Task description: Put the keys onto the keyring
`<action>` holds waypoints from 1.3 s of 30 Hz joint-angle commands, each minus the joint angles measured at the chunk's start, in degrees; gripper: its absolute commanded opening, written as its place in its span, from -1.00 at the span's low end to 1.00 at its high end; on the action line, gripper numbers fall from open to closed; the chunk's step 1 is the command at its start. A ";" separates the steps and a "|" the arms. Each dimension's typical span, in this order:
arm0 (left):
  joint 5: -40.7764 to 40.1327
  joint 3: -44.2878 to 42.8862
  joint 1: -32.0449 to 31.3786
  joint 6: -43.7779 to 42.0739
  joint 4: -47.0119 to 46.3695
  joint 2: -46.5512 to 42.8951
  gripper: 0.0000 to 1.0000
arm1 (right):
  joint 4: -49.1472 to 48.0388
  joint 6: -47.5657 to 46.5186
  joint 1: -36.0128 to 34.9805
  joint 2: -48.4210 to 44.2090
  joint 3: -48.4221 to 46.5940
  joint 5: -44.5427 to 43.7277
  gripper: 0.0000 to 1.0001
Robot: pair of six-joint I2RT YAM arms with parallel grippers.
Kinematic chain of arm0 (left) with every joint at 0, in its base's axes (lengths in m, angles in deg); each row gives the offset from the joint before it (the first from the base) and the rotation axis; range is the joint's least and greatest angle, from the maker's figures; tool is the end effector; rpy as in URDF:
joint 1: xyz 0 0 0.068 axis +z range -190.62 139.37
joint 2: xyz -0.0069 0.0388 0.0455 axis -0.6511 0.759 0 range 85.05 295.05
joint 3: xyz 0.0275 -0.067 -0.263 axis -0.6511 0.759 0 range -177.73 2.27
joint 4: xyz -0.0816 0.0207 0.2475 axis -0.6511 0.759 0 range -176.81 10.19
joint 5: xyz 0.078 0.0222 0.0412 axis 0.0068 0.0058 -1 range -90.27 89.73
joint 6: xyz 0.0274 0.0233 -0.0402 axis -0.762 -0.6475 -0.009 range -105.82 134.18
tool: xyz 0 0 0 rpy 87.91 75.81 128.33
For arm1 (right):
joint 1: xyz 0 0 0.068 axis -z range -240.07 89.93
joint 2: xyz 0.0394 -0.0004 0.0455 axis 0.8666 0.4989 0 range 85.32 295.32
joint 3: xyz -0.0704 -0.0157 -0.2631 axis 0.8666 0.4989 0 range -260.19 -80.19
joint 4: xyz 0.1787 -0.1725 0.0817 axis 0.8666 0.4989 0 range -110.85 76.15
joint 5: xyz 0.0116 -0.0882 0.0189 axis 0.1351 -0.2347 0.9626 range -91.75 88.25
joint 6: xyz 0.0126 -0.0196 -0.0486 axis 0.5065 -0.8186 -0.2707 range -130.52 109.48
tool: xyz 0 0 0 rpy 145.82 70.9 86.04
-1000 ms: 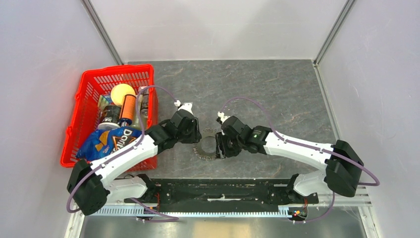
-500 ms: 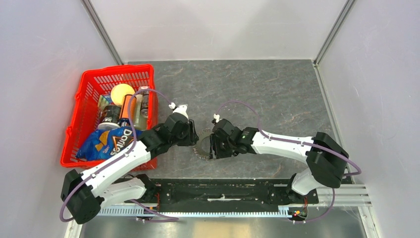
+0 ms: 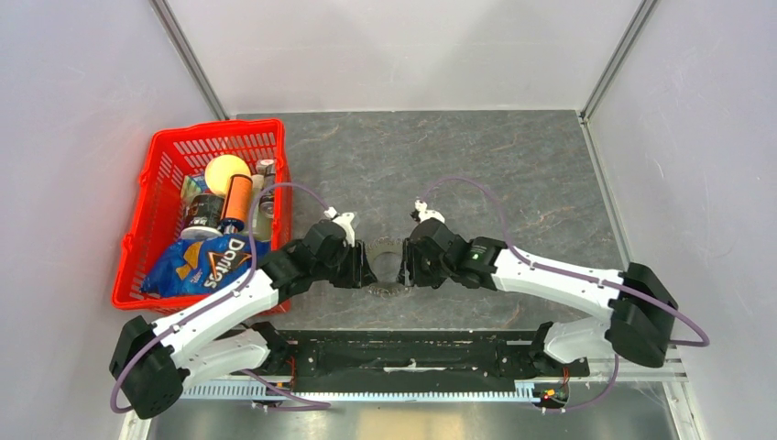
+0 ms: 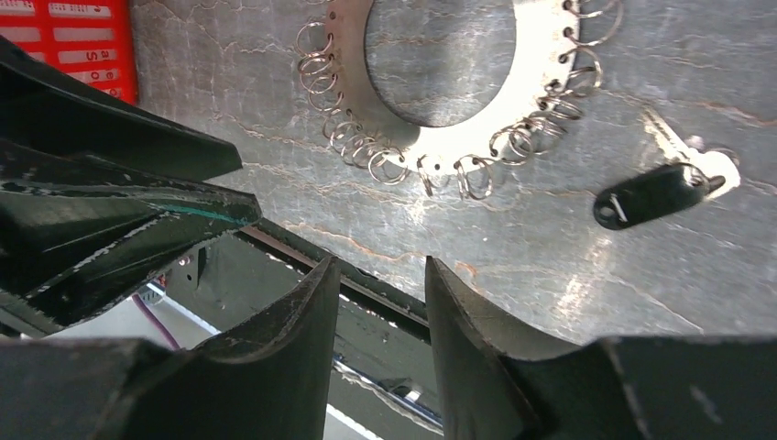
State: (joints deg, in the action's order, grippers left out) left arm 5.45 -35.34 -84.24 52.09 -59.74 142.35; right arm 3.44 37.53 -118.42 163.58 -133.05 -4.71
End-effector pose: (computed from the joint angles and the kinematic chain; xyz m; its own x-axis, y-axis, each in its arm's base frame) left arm 0.1448 -0.1427 0.2298 -0.8682 -0.0172 -0.4959 0.2565 0.8399 -0.4782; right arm 0.1507 0.2410 0.2375 -0.8867 -0.0230 -0.4618 -0.2590 0.8521 0.4548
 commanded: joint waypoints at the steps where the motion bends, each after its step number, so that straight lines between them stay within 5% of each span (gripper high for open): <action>1: 8.88 1.95 -0.33 2.49 -5.98 -1.22 -0.13 | 3.87 -1.44 -0.10 -4.27 0.76 -4.26 -0.06; 22: 7.03 3.10 -1.32 2.87 -9.93 9.11 -0.44 | 5.57 -0.06 -0.07 -9.57 5.05 -4.98 -0.04; 39: 3.47 3.08 -1.38 2.26 -11.15 13.07 -0.50 | 5.59 0.20 -0.12 -10.84 6.26 -5.44 -0.02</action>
State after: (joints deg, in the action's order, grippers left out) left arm 10.17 -32.02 -85.38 53.82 -67.89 154.35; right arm 9.52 36.99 -118.42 154.16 -127.43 -8.32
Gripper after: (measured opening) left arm 0.252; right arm 0.486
